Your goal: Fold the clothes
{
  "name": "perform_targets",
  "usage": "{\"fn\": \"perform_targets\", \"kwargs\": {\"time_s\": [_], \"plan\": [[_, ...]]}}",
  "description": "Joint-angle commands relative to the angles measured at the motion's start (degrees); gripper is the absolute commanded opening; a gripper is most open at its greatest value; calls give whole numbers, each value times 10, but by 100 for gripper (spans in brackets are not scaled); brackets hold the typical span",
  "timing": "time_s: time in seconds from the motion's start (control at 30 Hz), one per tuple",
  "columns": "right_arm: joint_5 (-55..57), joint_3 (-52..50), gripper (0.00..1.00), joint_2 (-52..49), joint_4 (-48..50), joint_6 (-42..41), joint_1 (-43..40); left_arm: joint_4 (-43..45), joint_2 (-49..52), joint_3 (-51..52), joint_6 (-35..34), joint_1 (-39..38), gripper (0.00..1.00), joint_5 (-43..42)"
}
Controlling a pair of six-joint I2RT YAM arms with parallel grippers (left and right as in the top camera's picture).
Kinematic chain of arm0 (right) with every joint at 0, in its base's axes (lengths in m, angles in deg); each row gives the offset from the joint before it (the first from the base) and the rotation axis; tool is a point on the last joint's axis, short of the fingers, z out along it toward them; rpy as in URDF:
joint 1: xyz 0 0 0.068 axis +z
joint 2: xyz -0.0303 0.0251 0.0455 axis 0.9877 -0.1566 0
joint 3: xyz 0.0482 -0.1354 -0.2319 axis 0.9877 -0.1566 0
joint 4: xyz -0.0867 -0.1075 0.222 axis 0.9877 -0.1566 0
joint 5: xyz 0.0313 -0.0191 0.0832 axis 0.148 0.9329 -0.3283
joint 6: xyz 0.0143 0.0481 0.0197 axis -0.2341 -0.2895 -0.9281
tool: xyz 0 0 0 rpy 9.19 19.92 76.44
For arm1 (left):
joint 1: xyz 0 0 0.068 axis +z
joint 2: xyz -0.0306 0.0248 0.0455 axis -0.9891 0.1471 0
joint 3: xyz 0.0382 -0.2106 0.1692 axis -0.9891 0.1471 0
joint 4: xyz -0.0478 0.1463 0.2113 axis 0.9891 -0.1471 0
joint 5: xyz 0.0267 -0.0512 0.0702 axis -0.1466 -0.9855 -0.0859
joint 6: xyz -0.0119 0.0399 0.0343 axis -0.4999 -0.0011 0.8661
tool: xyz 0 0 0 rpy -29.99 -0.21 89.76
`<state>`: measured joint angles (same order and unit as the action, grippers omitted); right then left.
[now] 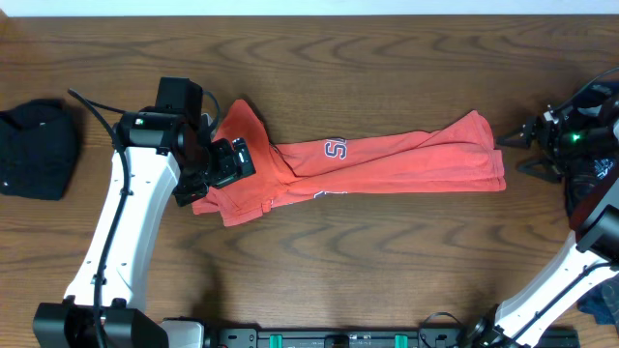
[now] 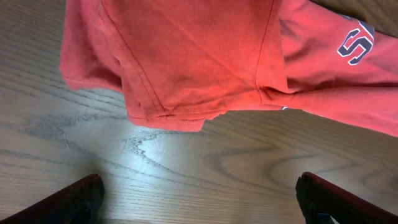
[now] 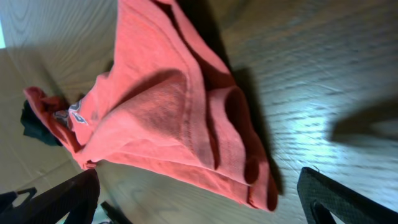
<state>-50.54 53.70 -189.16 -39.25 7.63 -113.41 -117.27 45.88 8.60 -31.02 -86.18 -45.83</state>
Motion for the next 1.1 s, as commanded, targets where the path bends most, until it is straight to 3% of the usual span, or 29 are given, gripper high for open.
{"fn": "perform_targets", "kwargs": {"time_s": [0.0, 0.67, 0.87, 0.97, 1.07], "plan": [[-23, -11, 99, -4, 6, 8, 14, -1, -7, -9, 12, 1, 100, -3], [-21, -49, 98, -106, 68, -31, 17, -20, -7, -9, 16, 1, 100, -3], [-48, -77, 86, -140, 108, -31, 32, -21, -7, -9, 16, 1, 100, -3], [-48, -90, 71, -141, 128, -32, 38, -25, -7, -9, 16, 1, 100, -3], [-48, -90, 68, -141, 135, -32, 40, -26, -7, -9, 16, 1, 100, -3]]}}
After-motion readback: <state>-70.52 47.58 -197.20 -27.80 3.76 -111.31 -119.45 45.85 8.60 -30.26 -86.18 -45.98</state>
